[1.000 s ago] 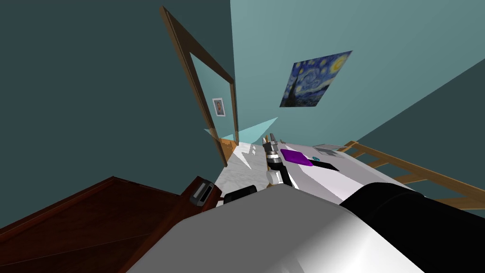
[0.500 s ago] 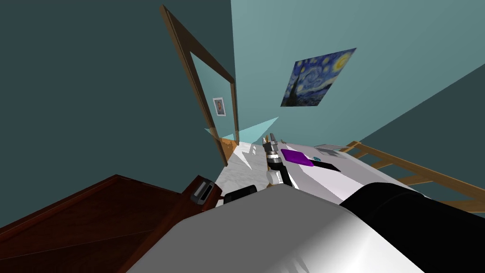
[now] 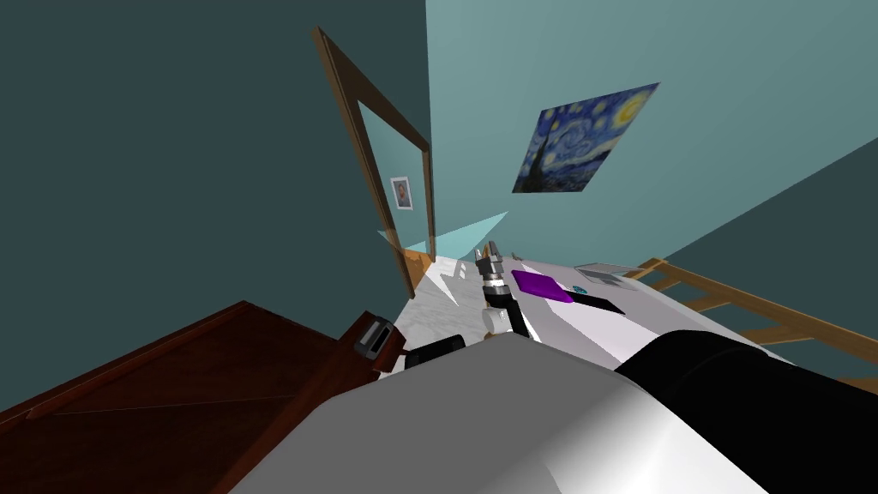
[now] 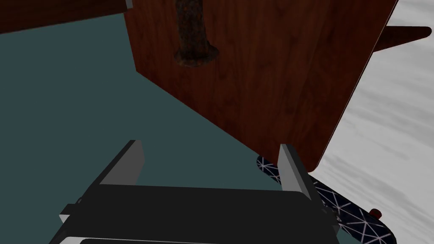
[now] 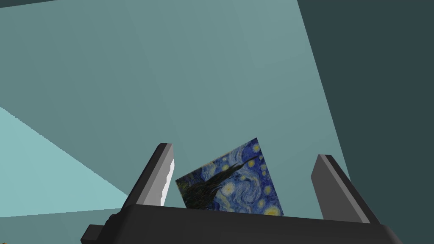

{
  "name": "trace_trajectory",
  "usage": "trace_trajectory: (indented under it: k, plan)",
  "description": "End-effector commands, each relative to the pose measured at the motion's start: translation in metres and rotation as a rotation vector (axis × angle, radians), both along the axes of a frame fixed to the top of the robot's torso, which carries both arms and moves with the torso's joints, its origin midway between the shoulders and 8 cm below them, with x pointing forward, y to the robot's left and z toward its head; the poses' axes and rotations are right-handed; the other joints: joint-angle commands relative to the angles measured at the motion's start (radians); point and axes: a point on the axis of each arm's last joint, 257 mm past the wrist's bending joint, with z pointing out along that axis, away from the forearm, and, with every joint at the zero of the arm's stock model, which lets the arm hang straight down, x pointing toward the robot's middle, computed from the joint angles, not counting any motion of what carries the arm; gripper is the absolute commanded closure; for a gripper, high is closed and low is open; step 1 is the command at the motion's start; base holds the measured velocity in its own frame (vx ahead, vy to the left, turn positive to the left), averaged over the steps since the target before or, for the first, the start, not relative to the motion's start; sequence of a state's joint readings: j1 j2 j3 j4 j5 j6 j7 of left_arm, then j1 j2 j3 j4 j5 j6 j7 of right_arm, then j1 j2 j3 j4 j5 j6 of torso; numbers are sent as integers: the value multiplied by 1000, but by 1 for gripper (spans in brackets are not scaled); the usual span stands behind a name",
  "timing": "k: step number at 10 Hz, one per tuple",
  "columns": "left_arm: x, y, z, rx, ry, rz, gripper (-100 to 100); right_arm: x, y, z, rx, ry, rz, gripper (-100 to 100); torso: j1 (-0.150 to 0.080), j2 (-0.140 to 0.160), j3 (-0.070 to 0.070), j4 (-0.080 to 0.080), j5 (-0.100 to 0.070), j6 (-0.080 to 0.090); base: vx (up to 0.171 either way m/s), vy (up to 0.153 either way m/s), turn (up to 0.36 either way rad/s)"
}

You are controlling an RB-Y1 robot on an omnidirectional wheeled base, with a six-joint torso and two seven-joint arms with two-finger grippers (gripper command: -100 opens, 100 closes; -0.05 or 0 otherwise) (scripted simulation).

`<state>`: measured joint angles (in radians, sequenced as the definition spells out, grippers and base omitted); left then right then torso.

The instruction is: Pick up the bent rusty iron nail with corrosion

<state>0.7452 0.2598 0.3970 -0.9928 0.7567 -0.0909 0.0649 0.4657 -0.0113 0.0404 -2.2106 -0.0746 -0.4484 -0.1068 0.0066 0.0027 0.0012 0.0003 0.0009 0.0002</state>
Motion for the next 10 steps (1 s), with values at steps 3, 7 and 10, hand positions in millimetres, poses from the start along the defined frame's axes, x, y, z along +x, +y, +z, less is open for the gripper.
trace_trajectory:
  k: [3,7,10]
  plan:
    - [-51,-2,14,31,35,63,-100,0,0,0,0,0,0,0,2,0,0,0,0,0,-33,54,61]
    - [-96,-7,29,50,61,122,-100,0,0,0,0,0,0,0,2,-2,-1,0,0,1,-10,56,18]
    - [-104,-10,26,-9,89,121,-100,0,0,0,0,0,0,0,-1,-2,-1,0,0,1,2,8,-14]
